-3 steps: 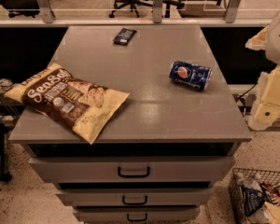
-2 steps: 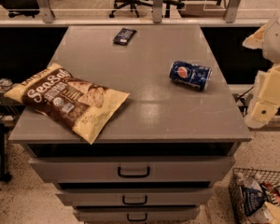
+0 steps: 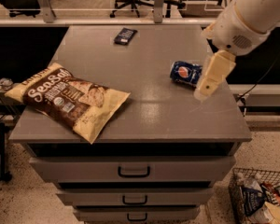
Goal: Move rxbar blueberry near pepsi can
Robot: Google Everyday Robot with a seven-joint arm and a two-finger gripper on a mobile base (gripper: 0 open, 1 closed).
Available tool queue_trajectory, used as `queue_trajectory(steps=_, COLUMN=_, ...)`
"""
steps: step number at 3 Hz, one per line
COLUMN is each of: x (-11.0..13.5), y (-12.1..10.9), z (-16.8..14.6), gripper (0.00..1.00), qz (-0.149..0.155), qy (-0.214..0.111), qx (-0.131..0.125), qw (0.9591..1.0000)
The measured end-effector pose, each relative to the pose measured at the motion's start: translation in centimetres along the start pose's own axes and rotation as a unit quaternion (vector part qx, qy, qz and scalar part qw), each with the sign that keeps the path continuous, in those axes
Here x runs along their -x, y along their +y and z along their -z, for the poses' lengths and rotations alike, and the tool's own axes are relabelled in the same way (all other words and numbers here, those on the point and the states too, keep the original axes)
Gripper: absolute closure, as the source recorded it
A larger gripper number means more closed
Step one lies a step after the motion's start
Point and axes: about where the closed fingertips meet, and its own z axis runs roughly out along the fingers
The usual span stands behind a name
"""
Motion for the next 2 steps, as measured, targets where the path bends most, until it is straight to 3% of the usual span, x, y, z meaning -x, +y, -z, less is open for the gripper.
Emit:
queue_trajectory(steps=1, x=3.95, y=-3.67, z=-3.75, gripper=0.00, qz=0.000, qy=-0.061, qx=-0.007, qw=0.9981)
queue_trajectory(steps=2, x=3.95, y=-3.67, z=-3.75, gripper=0.00, qz=0.000, qy=-0.061, qx=-0.006, qw=0.9981)
